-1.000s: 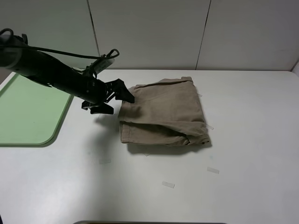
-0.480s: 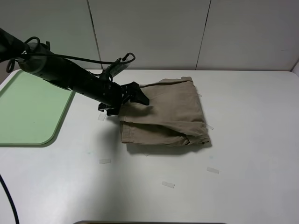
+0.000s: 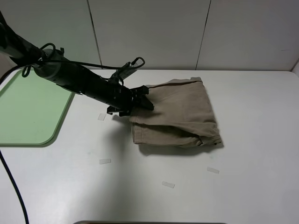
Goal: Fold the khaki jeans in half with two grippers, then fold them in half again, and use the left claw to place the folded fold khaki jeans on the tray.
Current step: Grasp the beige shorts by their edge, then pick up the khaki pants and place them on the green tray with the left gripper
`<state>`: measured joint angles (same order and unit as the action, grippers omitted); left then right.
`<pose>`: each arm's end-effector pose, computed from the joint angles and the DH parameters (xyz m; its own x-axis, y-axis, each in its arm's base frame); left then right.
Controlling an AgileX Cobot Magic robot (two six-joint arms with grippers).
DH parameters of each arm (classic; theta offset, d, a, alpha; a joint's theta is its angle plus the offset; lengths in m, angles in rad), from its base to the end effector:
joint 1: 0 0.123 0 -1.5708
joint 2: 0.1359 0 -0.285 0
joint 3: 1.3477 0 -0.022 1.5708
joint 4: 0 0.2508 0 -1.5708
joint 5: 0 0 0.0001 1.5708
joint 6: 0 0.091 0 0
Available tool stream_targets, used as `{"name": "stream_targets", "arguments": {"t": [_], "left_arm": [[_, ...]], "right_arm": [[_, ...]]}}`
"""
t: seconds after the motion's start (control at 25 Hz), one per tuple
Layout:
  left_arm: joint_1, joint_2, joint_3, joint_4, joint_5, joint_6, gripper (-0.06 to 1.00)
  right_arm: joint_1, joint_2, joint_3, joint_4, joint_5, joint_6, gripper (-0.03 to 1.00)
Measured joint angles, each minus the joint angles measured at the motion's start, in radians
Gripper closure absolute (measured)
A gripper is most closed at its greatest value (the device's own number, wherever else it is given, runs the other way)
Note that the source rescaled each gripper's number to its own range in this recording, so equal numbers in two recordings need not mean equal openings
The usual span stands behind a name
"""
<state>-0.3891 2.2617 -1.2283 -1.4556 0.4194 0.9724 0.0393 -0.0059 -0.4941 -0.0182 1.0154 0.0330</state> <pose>0.3740 -0.1932 0.0555 -0.9424 -0.0634 -0.3285 0.1361 0.8244 -0.5494 -0.0032 -0.0015 0.2793 -0.4153 0.0071 -0.9096 -0.0155 0.9998 0.0149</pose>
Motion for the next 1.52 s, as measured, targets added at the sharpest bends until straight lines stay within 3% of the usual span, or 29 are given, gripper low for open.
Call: {"name": "stream_targets", "arguments": {"t": [0.36, 0.52, 0.64, 0.8, 1.12, 1.28, 1.52], "left_arm": [[0.0, 0.008, 0.001, 0.004, -0.009, -0.002, 0.88], [0.0, 0.008, -0.003, 0.023, -0.008, -0.003, 0.9], [0.0, 0.008, -0.029, 0.101, 0.001, -0.034, 0.9], [0.002, 0.009, -0.106, 0.308, 0.049, -0.152, 0.9], [0.018, 0.011, -0.35, 0.932, 0.261, -0.493, 0.91], [0.02, 0.009, -0.482, 1.206, 0.383, -0.61, 0.91], [0.023, 0.013, -0.643, 1.481, 0.555, -0.695, 0.91]], "right_arm": [[0.0, 0.0, 0.0, -0.003, 0.0, 0.0, -0.03], [0.0, 0.0, 0.0, -0.003, 0.0, 0.0, -0.03], [0.0, 0.0, 0.0, -0.003, 0.0, 0.0, -0.03], [0.0, 0.0, 0.0, -0.003, 0.0, 0.0, -0.03], [0.0, 0.0, 0.0, -0.003, 0.0, 0.0, -0.03], [0.0, 0.0, 0.0, -0.003, 0.0, 0.0, -0.03], [0.0, 0.0, 0.0, -0.003, 0.0, 0.0, -0.03]]}}
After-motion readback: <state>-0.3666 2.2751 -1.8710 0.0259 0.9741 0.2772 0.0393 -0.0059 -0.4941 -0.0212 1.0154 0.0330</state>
